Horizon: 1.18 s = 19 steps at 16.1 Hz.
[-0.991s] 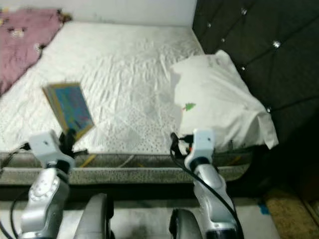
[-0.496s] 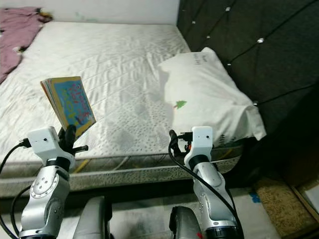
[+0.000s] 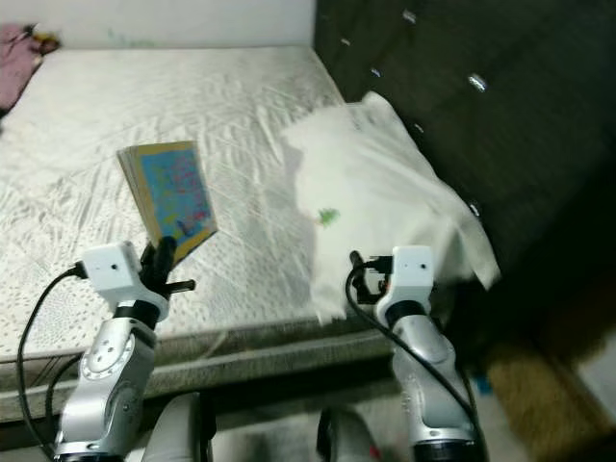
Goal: Clean up the room
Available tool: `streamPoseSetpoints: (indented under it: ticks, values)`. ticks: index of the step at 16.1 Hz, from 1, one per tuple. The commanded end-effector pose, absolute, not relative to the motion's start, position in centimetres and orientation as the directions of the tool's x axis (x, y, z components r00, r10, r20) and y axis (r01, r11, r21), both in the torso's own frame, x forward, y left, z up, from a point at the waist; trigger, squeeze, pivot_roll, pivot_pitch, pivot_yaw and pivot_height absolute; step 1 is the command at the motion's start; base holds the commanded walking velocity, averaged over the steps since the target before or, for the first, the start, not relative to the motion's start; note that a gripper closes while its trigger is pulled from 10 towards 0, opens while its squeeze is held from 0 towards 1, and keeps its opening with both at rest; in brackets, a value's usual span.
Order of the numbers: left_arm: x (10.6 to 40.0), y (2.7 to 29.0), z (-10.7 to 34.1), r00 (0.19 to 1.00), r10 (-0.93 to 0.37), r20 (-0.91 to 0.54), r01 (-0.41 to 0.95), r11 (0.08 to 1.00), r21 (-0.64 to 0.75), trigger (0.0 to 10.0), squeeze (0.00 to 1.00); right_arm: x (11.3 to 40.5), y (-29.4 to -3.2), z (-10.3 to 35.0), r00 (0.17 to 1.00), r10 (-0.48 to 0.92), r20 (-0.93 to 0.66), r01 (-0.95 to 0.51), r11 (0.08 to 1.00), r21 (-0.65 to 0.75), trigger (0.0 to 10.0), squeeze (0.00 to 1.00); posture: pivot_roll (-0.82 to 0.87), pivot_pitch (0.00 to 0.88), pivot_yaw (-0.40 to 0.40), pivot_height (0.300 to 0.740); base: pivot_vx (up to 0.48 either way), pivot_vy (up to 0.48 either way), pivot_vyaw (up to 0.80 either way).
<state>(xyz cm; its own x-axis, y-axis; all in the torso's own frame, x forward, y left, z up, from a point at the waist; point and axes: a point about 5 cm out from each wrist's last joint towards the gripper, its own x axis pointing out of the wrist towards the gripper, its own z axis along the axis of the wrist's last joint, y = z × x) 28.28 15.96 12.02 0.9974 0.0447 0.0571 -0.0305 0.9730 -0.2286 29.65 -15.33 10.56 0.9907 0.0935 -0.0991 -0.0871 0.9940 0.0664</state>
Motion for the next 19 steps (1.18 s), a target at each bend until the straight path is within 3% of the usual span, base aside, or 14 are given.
streamPoseSetpoints:
  ticks: [1,5,9,12,17,19]
  values:
    - [28.4,17.0,13.1,0.991,0.087,0.105,-0.062,0.973,-0.224,10.0,0.00,29.8,-14.6,10.8,0.989,0.121,-0.087,-0.115,0.991,0.069,10.0,0.00,-0.01,0.097,-0.033,0.593,0.480,0.000,0.00]
    - [28.5,16.8,12.7,0.993,0.085,0.082,-0.065,0.972,-0.225,10.0,0.00,29.8,-14.6,10.8,0.989,0.117,-0.088,-0.111,0.992,0.066,10.0,0.00,-0.01,0.093,-0.034,0.593,0.330,0.000,0.00]
    - [29.2,15.8,11.4,1.000,0.028,0.011,-0.024,0.959,-0.281,10.0,0.00,29.8,-14.9,11.0,0.989,0.120,-0.083,-0.116,0.992,0.054,10.0,0.00,-0.03,0.094,-0.047,0.593,0.000,0.000,0.00]
    - [30.4,13.3,10.1,0.991,-0.078,-0.109,0.026,0.911,-0.412,10.0,0.00,29.8,-15.6,11.2,0.992,0.101,-0.078,-0.099,0.995,0.032,10.0,0.00,-0.06,0.099,-0.046,0.560,0.000,0.000,0.00]
    - [31.1,10.2,9.1,0.947,-0.241,-0.211,0.077,0.812,-0.579,10.0,0.00,29.2,-16.9,11.5,0.994,0.081,-0.079,-0.082,0.997,-0.004,10.0,0.00,-0.12,0.107,-0.052,0.560,0.000,0.000,0.00]
    - [30.8,8.6,8.7,0.912,-0.326,-0.249,0.075,0.730,-0.680,10.0,0.00,29.0,-17.5,11.7,0.994,0.076,-0.083,-0.078,0.997,-0.024,10.0,0.00,-0.13,0.109,-0.057,0.560,0.000,0.000,0.00]
